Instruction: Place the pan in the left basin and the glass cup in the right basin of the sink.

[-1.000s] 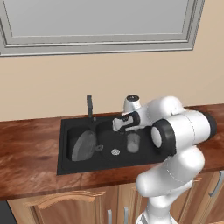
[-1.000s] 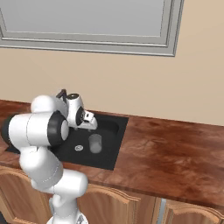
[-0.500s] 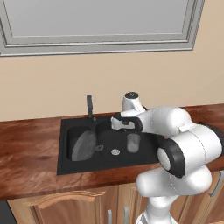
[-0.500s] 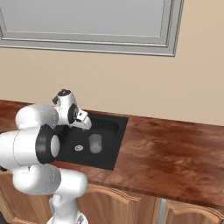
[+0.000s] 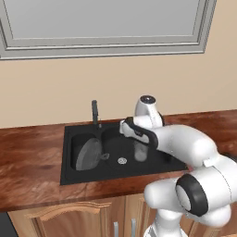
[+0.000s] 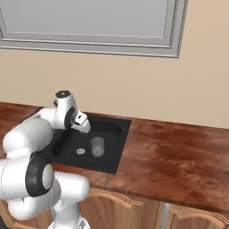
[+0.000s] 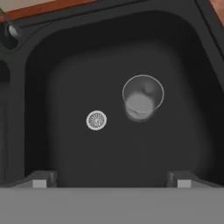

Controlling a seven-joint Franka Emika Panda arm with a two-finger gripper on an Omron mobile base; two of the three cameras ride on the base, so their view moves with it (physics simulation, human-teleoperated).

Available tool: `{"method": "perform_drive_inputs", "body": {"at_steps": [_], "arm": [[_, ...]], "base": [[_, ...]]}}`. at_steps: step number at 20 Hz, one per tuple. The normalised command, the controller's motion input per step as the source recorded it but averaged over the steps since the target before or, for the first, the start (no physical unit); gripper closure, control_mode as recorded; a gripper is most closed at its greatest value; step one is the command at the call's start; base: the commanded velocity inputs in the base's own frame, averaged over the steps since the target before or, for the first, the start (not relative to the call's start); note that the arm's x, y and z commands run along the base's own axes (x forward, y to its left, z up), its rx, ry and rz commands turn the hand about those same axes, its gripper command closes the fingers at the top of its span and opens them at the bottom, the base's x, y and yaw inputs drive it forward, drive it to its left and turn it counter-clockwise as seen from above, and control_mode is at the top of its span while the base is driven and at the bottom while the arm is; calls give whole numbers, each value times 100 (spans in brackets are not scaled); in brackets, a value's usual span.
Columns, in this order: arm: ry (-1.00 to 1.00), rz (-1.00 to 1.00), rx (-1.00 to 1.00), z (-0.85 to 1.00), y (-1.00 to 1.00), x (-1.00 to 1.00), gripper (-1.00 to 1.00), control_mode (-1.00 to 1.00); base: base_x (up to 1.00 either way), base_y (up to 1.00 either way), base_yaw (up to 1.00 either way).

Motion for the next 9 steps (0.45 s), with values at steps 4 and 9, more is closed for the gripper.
{"method": "perform_drive_inputs", "body": {"at_steps": [4, 9], "arm": [[-25, 1, 0, 13, 3, -38, -100, -100], [-15, 0, 0, 18, 3, -35, -100, -100]], "base": [[0, 0, 0], [0, 0, 0]]}}
